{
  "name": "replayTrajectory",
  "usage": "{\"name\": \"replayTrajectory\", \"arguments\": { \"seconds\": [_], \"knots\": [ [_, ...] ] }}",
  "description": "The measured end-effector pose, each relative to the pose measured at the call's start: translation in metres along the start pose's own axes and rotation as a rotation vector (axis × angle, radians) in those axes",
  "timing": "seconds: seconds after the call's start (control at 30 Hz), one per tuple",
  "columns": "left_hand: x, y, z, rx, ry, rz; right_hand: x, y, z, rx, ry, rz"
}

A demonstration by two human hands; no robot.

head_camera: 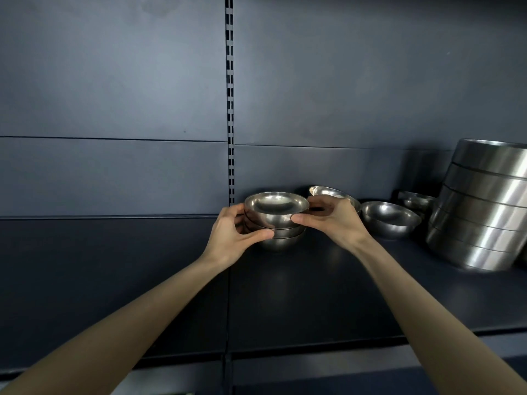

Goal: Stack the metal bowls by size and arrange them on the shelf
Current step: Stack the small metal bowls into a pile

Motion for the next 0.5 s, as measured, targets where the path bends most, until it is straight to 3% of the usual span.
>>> {"name": "replayTrajectory", "arguments": {
  "seconds": [0.5],
  "knots": [
    [0.0079, -0.0013, -0.0003, 0.046, 0.056, 0.007, -0.0056, 0.0019, -0.0048, -0.021, -0.062, 0.019]
  ]
}}
Point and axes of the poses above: each hand's wrist, its own y-axis away from the middle knuckle, its own z-axis out of the back of the hand, x = y × z, the point moved 2 cm from there along -y, towards the middle knuckle, and after that the axes turned 10 degrees about z, right-handed, at the moved point
